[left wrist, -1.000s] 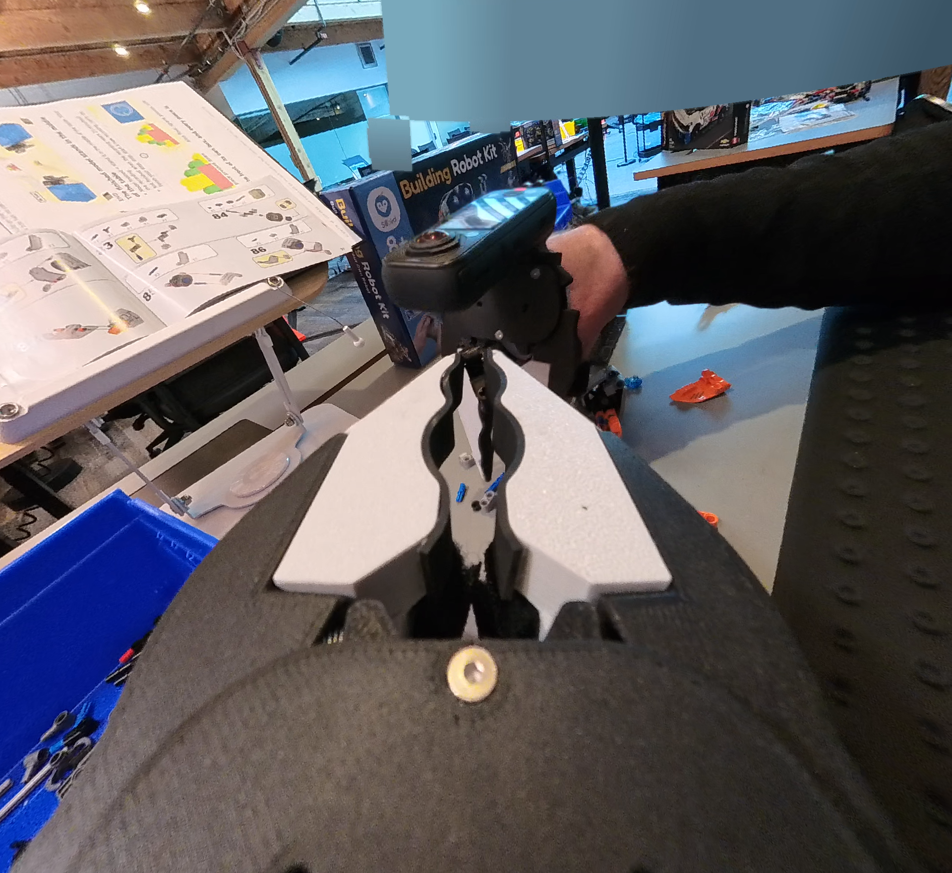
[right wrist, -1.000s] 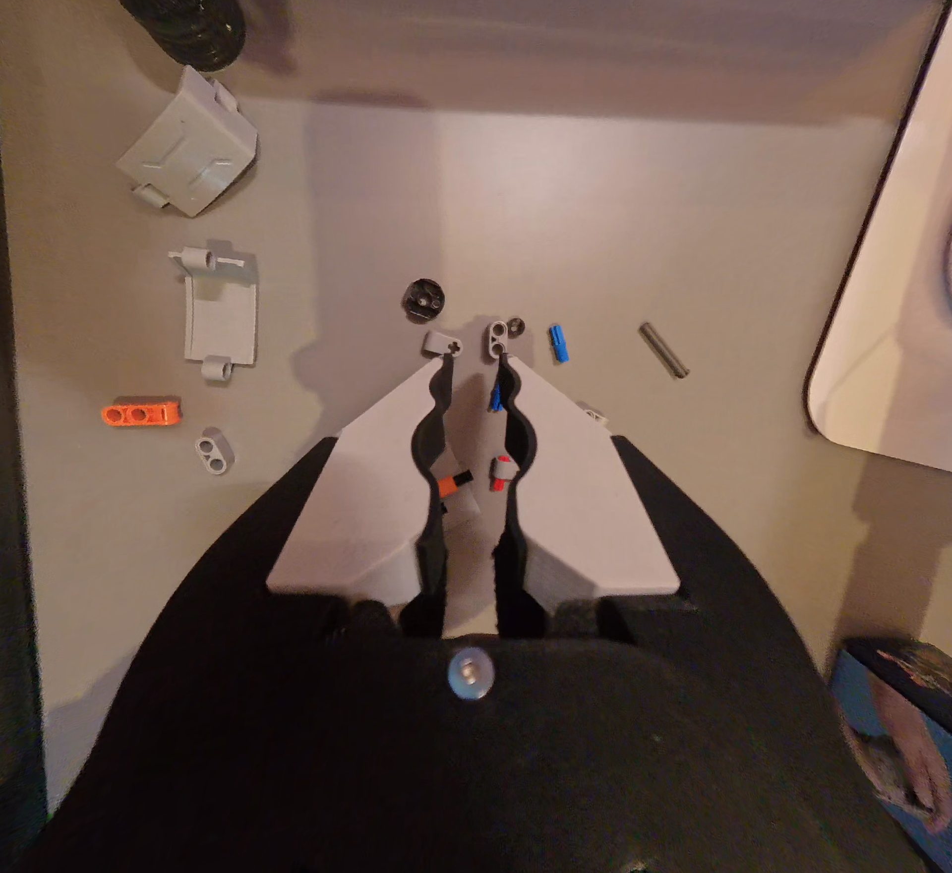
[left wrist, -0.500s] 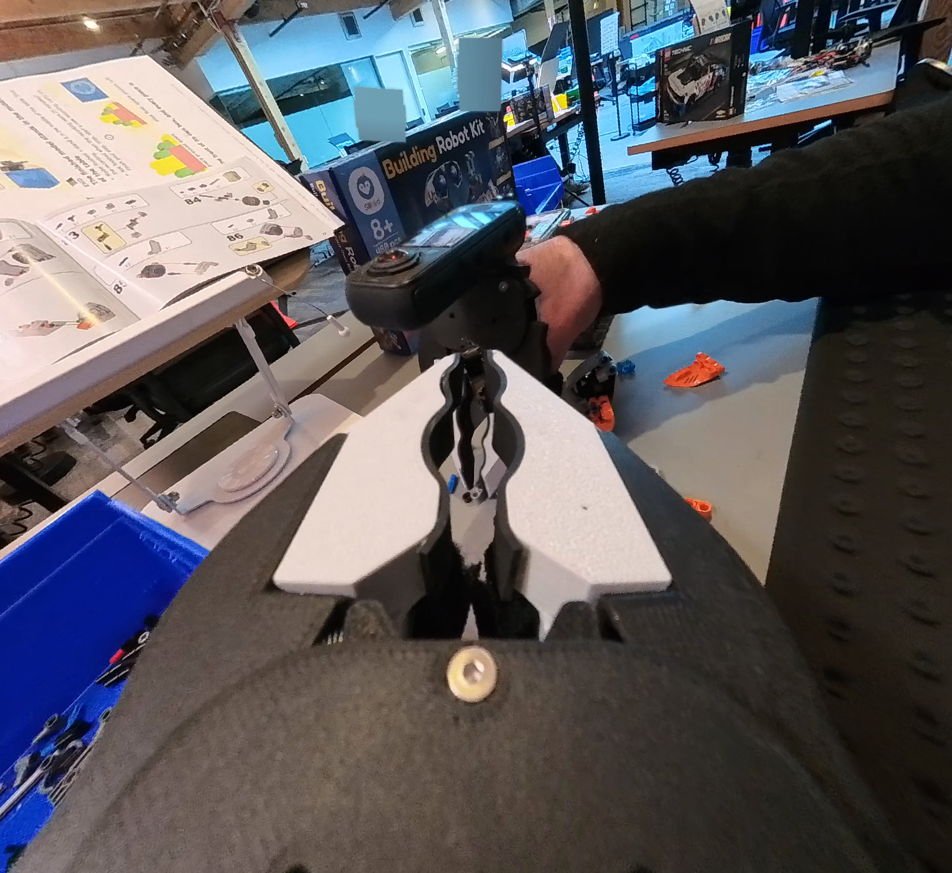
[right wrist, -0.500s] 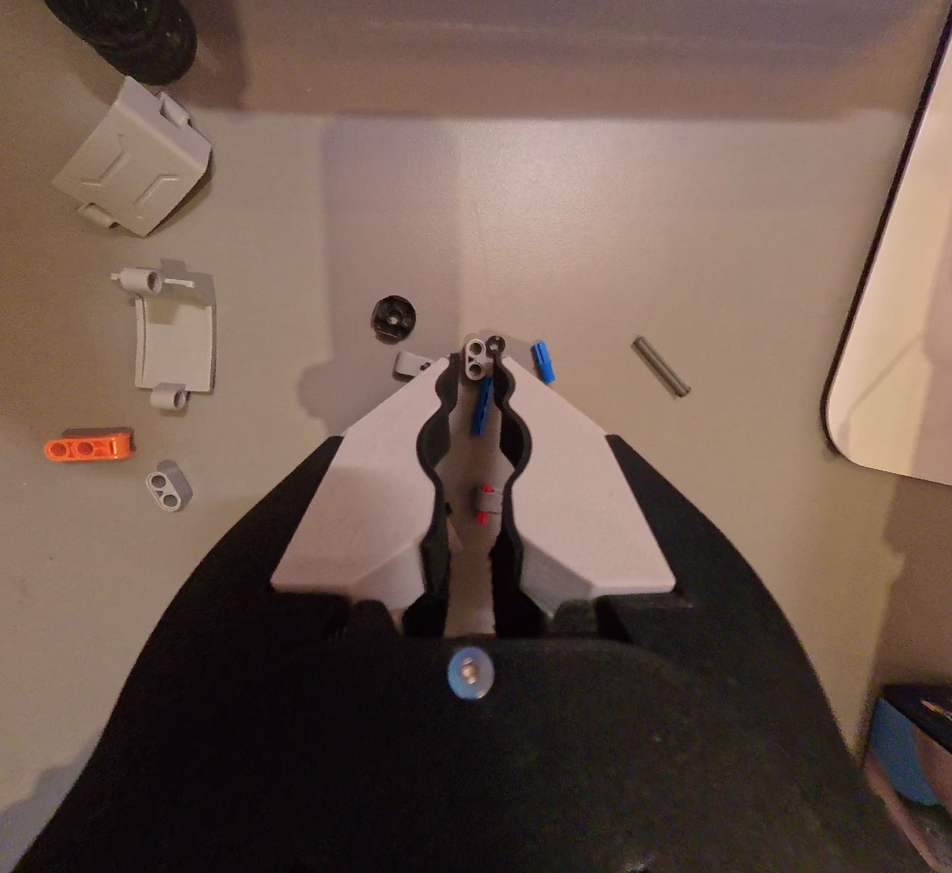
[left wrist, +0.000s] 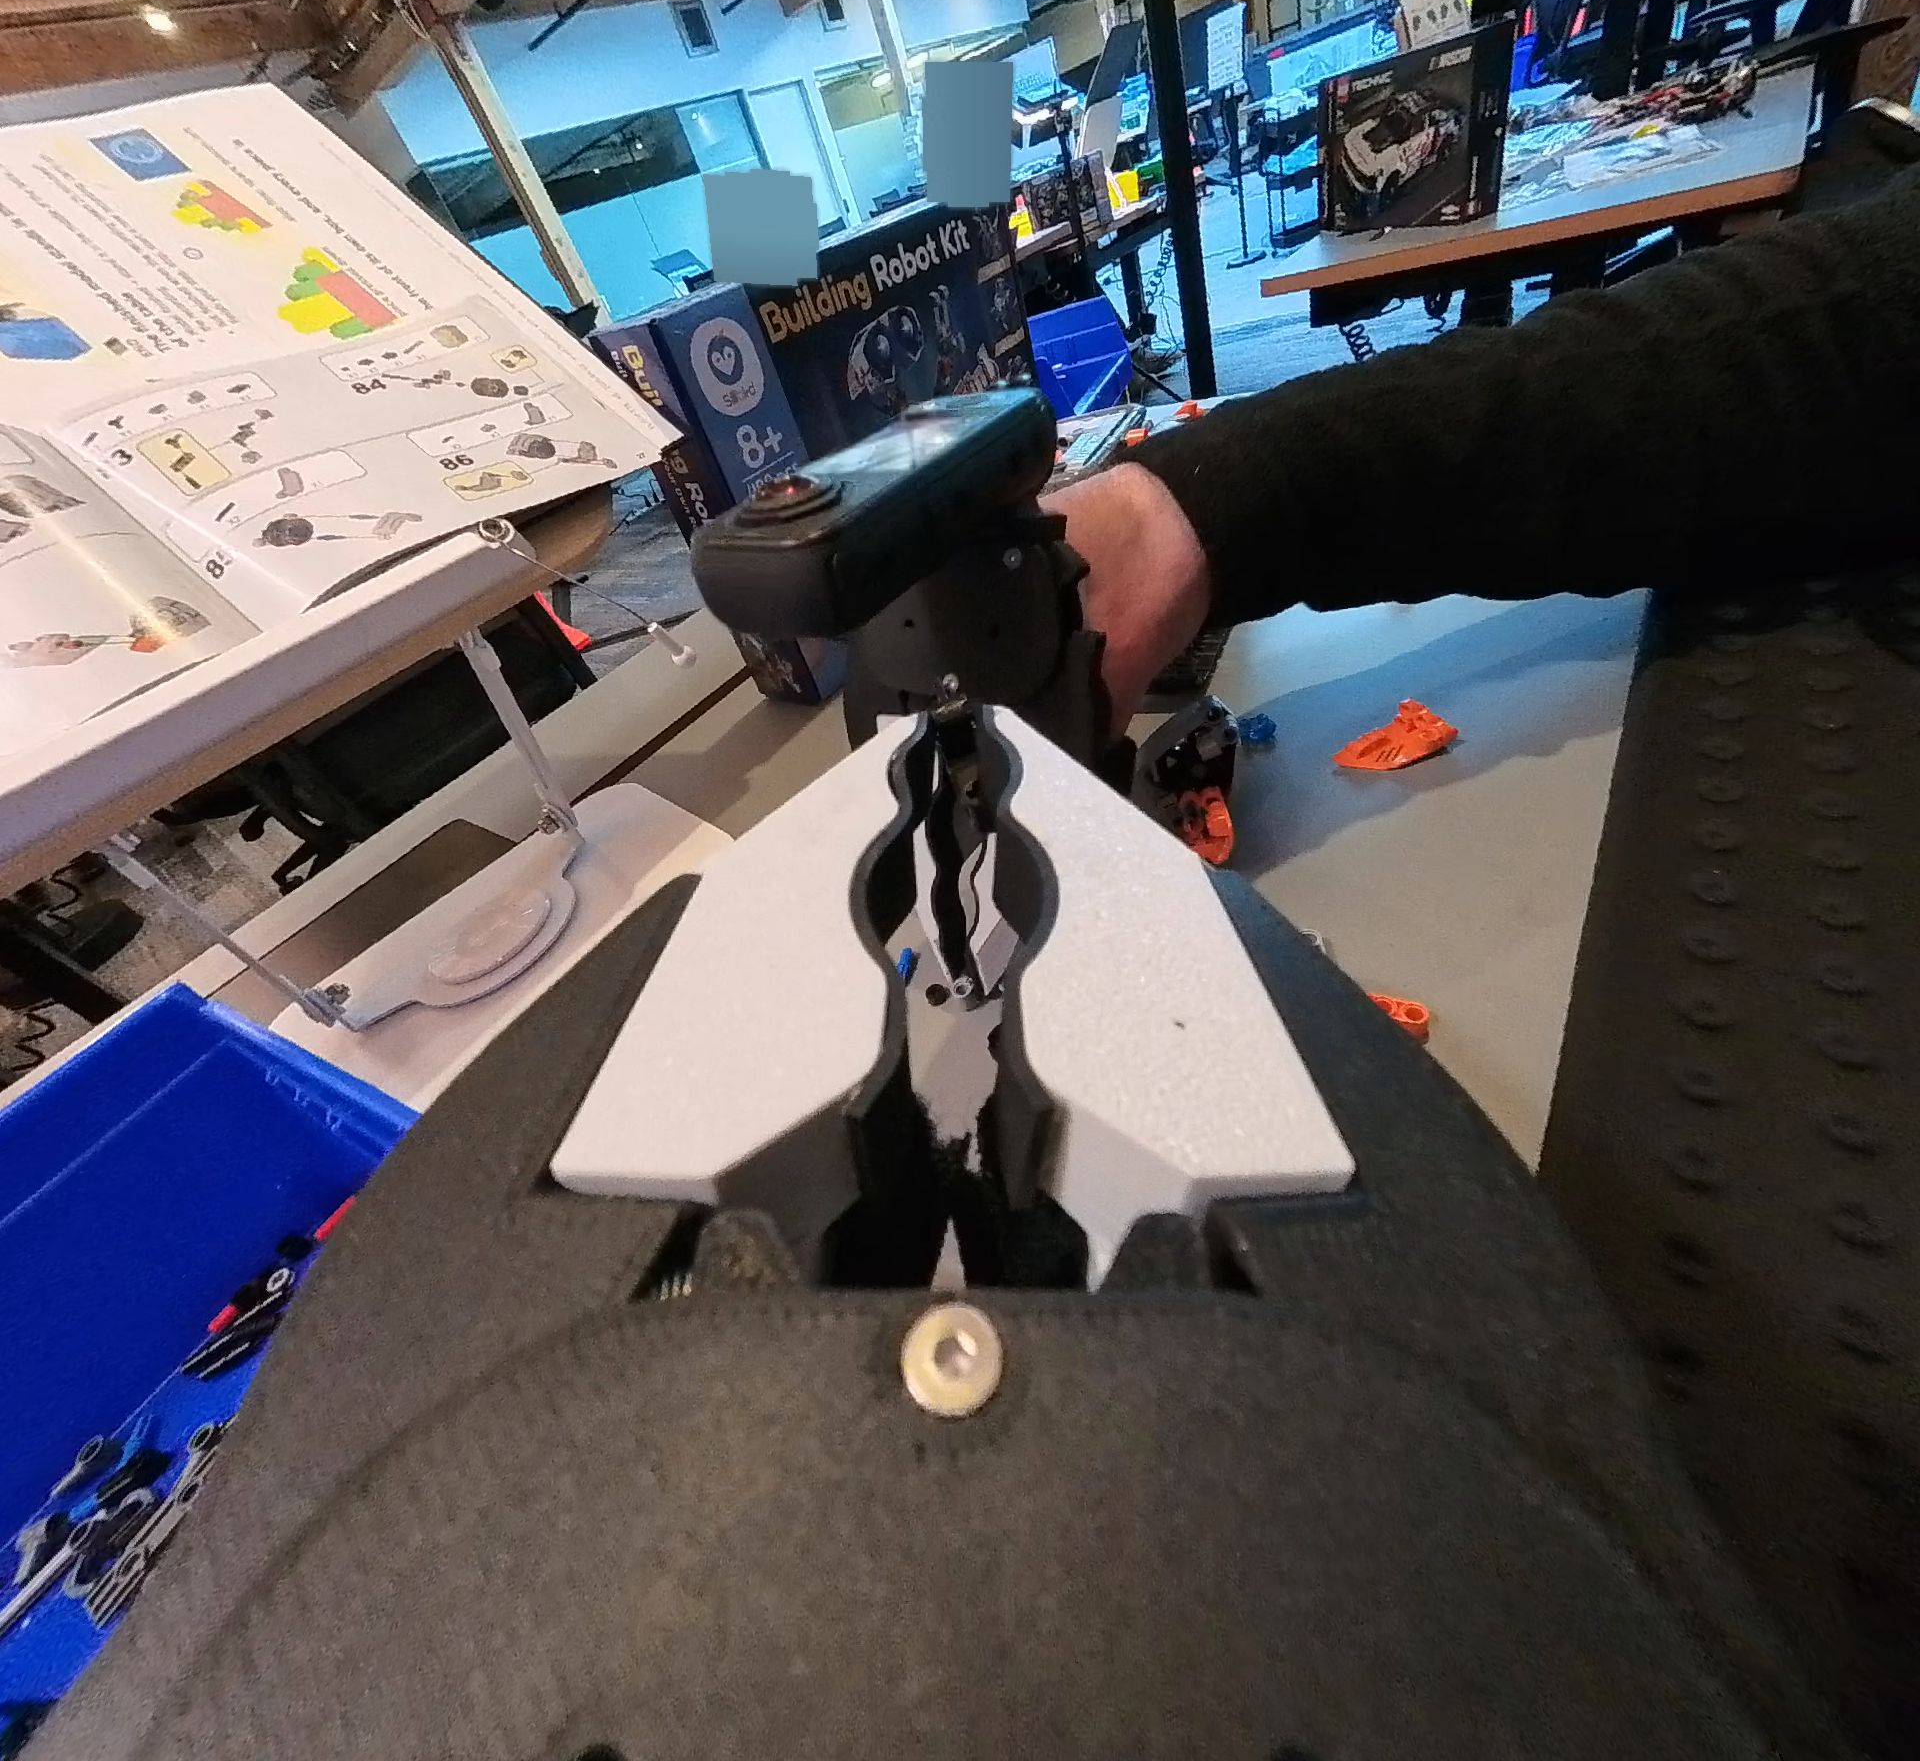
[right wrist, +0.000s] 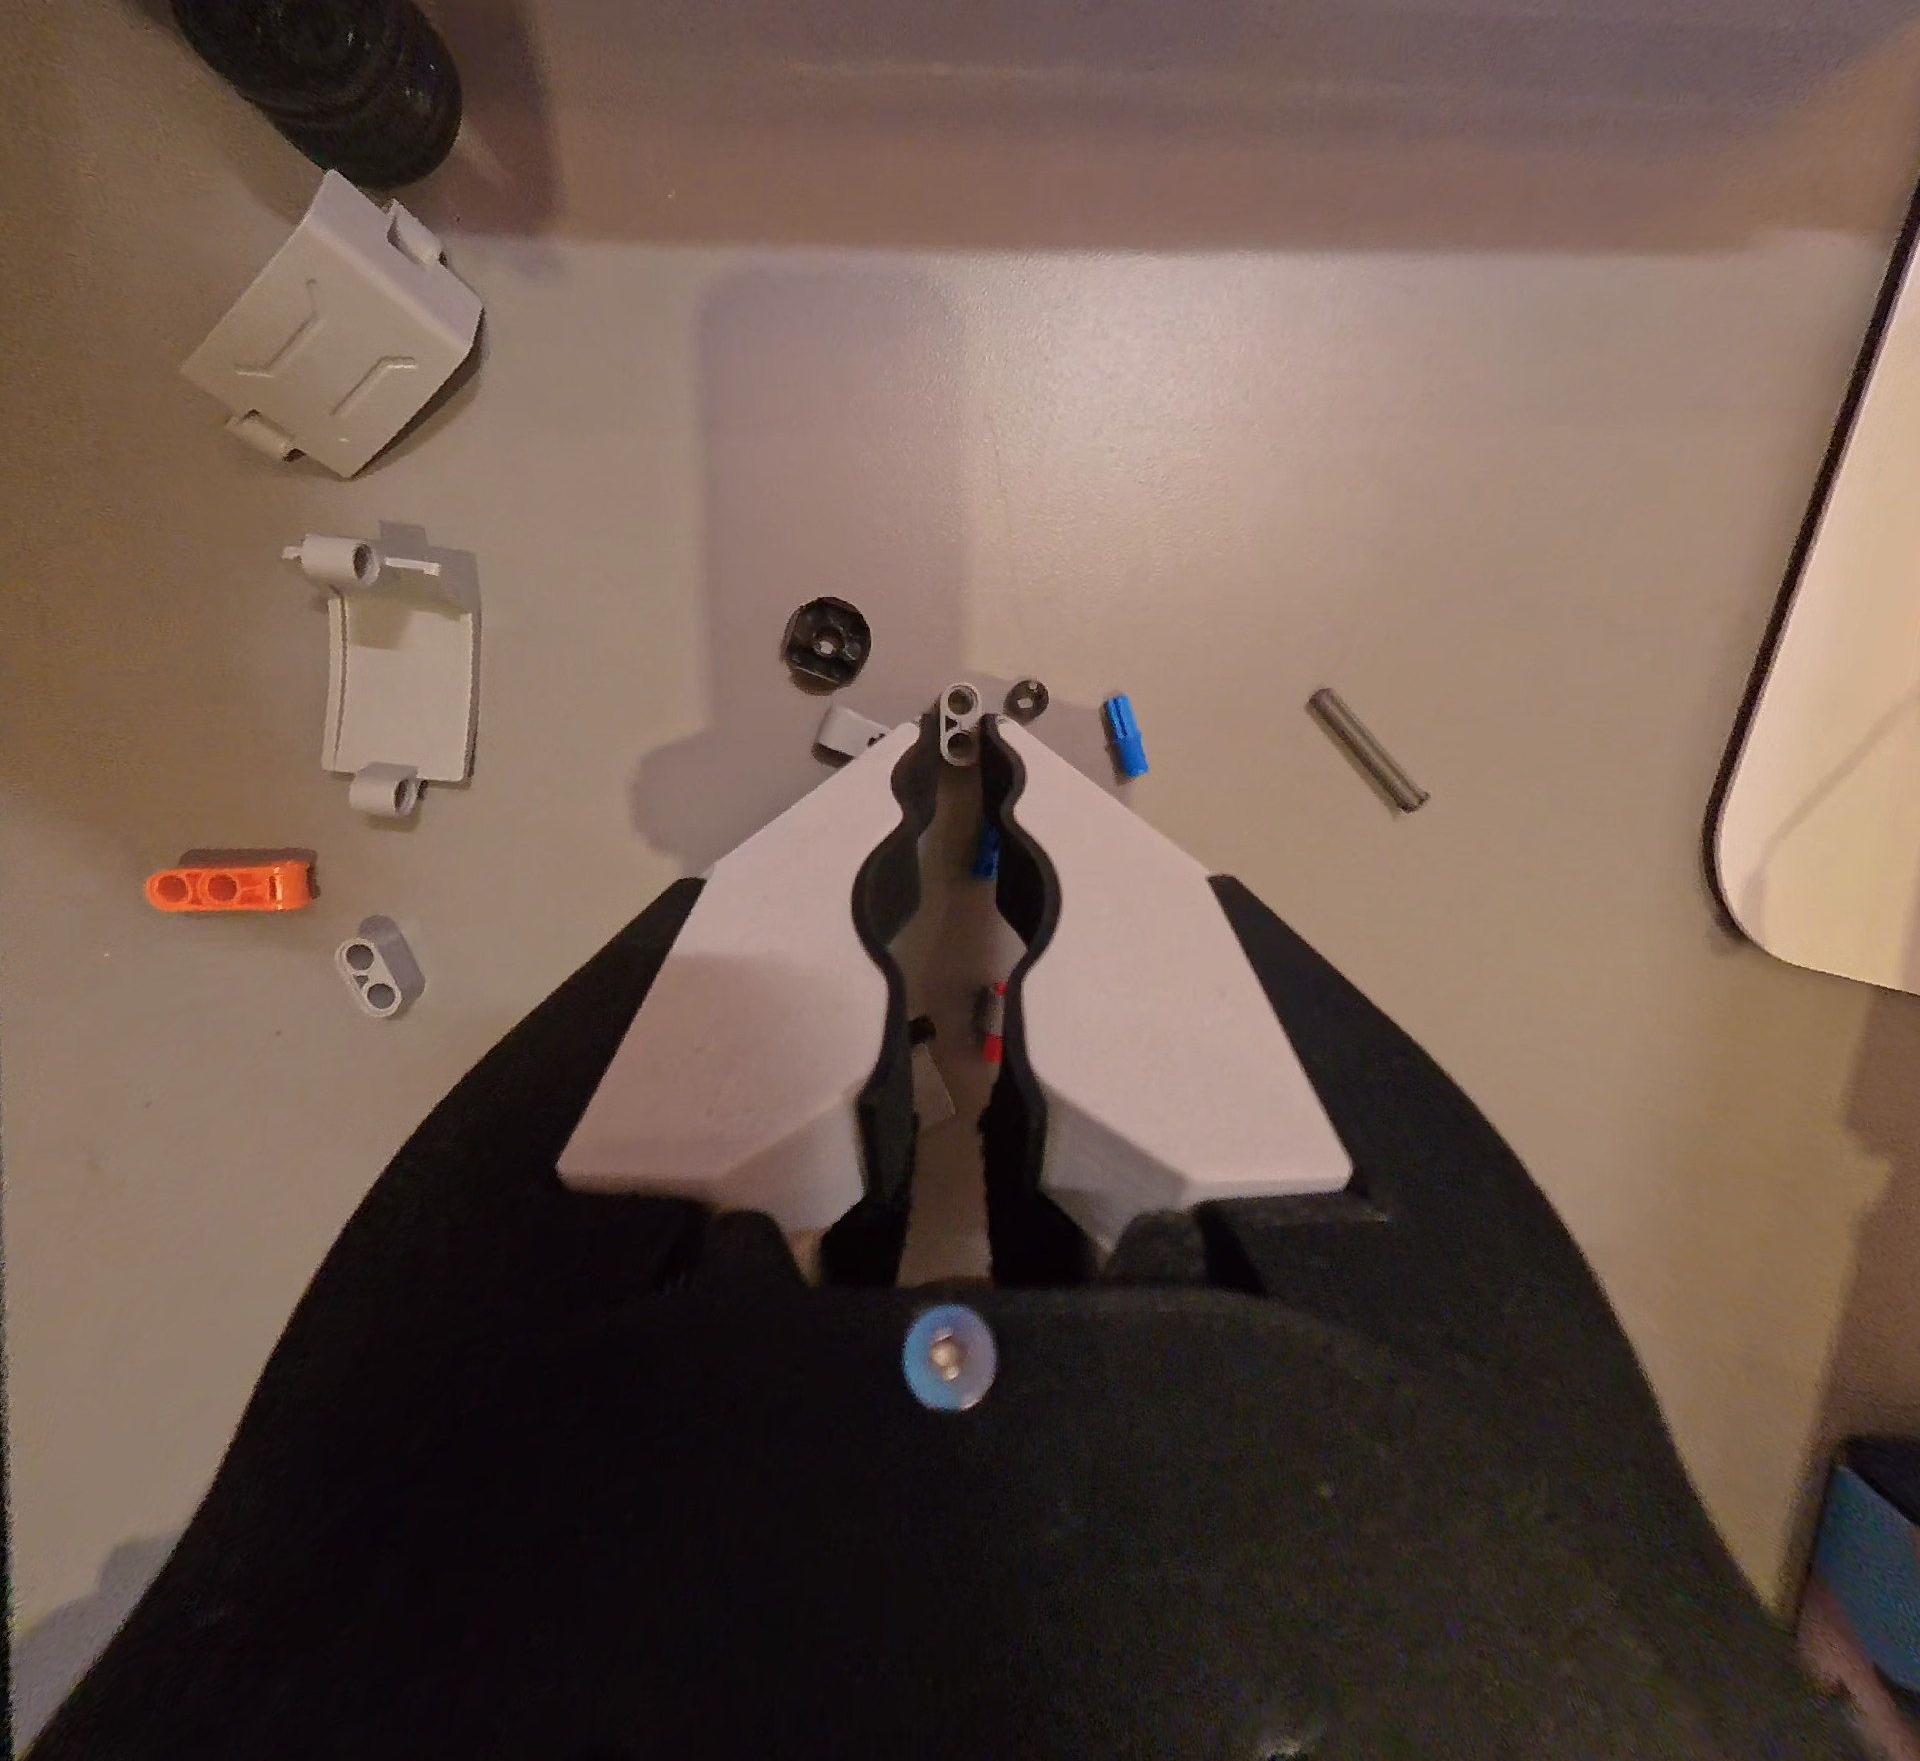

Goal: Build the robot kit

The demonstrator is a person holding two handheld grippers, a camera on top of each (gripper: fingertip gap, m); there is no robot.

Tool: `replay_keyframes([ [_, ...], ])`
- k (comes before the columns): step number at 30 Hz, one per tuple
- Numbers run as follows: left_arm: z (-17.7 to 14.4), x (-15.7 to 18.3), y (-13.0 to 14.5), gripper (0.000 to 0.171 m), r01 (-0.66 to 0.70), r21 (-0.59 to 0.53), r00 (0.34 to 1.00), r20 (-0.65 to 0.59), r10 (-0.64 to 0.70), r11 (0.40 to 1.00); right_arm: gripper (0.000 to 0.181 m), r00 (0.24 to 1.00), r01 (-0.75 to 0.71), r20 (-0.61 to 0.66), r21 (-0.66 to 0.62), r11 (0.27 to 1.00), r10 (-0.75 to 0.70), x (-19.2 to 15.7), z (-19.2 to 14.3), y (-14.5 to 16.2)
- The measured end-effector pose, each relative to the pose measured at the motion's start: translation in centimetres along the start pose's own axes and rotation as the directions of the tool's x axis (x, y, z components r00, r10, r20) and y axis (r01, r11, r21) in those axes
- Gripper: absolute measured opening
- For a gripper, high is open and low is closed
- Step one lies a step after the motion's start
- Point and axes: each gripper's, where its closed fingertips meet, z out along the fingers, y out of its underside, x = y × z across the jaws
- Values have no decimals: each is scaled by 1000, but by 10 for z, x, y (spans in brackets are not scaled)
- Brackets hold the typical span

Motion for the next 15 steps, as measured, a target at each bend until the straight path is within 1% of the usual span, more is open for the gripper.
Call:
replay_keyframes([
  [15,0,-1,2,5,5,-6,1000,2,-5,1000,5,1000,-8,20,61,998,7,-3,-6,-8],
])
